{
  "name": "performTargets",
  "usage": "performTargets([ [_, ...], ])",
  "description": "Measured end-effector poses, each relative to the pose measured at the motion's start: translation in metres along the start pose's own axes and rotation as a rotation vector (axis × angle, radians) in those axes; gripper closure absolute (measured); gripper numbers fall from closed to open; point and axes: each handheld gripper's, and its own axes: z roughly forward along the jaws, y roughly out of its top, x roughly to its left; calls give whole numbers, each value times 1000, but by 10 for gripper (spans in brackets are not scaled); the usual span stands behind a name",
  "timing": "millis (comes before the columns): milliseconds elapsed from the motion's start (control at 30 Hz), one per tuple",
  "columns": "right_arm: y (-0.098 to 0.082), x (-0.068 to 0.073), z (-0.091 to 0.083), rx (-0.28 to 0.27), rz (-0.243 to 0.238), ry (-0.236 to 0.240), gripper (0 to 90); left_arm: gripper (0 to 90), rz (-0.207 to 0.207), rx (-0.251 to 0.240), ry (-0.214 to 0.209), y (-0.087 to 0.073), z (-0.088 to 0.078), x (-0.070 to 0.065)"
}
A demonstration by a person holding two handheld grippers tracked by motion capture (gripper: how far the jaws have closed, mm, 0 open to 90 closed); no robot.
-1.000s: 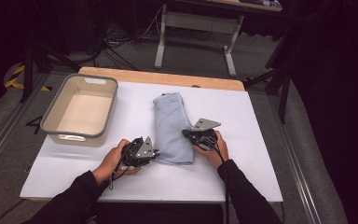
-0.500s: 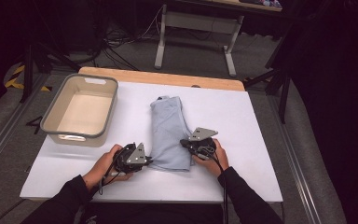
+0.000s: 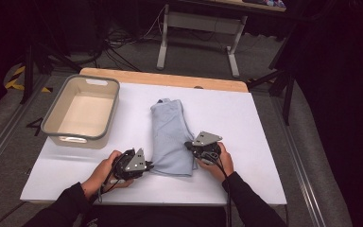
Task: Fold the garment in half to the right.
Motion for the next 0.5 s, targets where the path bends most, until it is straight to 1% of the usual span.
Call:
performTargets([
  [33, 0, -2, -1, -6, 4, -14, 891, 748, -19, -3, 11, 0, 0, -1],
  [67, -1, -4, -2, -15, 14, -25, 882, 719, -24, -11, 9, 1, 1, 0],
  [100, -1, -7, -3, -21, 20, -35, 866, 683, -25, -16, 16, 1, 1, 0],
  [133, -2, -9, -4, -26, 28, -45, 840, 579, -47, -13, 32, 1, 2, -1],
  [167, -3, -11, -4, -30, 36, -50, 814, 539, -57, -6, 28, 2, 5, -1],
  [200, -4, -12, -4, -31, 42, -58, 761, 510, -59, 0, 20, 2, 6, -1],
  [233, -4, -13, -4, -30, 44, -62, 732, 480, -67, 18, 16, 2, 9, -2],
  [267, -5, -15, -4, -29, 49, -63, 709, 440, -60, 24, 11, 3, 11, -3],
  [300, -5, -15, -4, -30, 51, -65, 690, 428, -56, 22, 20, 3, 13, -4],
  [333, -5, -16, -3, -33, 56, -76, 644, 401, -62, 21, 29, 4, 14, -5],
  [367, -5, -17, -3, -34, 61, -91, 615, 384, -65, 16, 27, 5, 15, -5],
  [467, -6, -22, -1, -35, 71, -102, 573, 399, -70, 21, 34, 7, 18, -4],
  [500, -6, -24, 1, -34, 85, -95, 552, 424, -72, 19, 17, 8, 18, -3],
])
